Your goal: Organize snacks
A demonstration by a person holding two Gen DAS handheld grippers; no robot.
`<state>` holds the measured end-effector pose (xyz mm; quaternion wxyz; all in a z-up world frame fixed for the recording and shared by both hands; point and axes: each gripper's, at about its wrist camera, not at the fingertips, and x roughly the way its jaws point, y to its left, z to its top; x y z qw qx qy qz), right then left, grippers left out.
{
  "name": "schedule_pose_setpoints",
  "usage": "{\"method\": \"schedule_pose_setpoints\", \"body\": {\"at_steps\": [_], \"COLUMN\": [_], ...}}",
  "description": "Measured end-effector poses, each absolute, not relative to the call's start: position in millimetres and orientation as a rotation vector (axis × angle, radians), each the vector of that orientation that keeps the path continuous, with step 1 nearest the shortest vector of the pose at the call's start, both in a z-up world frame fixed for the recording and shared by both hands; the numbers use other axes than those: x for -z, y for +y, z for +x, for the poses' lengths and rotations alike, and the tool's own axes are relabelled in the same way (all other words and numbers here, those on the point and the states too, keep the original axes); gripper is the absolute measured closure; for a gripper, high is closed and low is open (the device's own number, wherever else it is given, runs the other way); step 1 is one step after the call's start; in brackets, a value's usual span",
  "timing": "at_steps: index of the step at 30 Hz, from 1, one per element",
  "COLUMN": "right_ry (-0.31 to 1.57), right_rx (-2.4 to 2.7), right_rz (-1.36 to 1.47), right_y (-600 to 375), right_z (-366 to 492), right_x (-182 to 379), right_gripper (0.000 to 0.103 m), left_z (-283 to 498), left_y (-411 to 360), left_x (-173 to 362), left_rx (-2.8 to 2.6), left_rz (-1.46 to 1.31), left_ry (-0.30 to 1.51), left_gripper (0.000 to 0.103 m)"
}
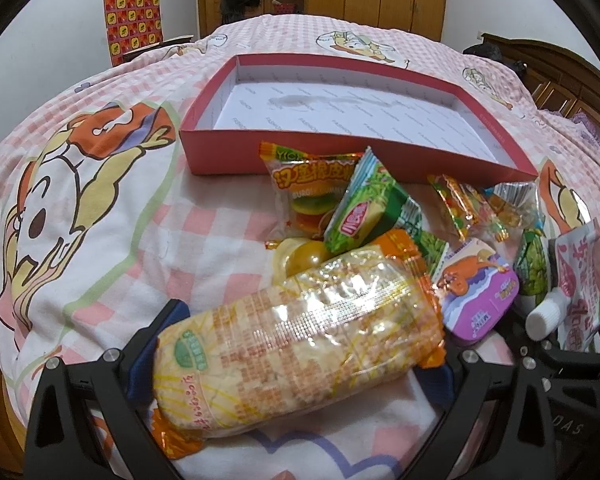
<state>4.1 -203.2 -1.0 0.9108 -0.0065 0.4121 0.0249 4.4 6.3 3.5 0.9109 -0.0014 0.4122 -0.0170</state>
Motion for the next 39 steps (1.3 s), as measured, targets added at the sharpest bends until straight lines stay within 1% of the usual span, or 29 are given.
{"method": "schedule_pose_setpoints", "body": {"at_steps": [18, 25, 31, 39], "right_ry": [0.926, 0.888, 0.855, 0.861], "right_rx": [-0.121, -0.180, -0.206, -0.257], "right_rz": [-0.033, -0.024, -0.042, -0.037], "right_y": [-205, -205, -205, -206], "right_z": [2, -11, -14, -21], "right_x": [-12, -28, -41, -46], "right_gripper": [0.002, 0.002, 0.002, 0.002], "left_z": [5, -1, 0, -31], "left_y": [11, 24, 32, 51], "left_x": [-15, -40, -57, -65], "left_rx": [0.084, 0.102, 0.164, 0.222], "left_rz": [-0.009, -0.047, -0.020, -0.017], "left_ry": [0.895, 0.821, 0.859, 0.854], "left_gripper": [0.000, 0.000, 0.000, 0.000]}}
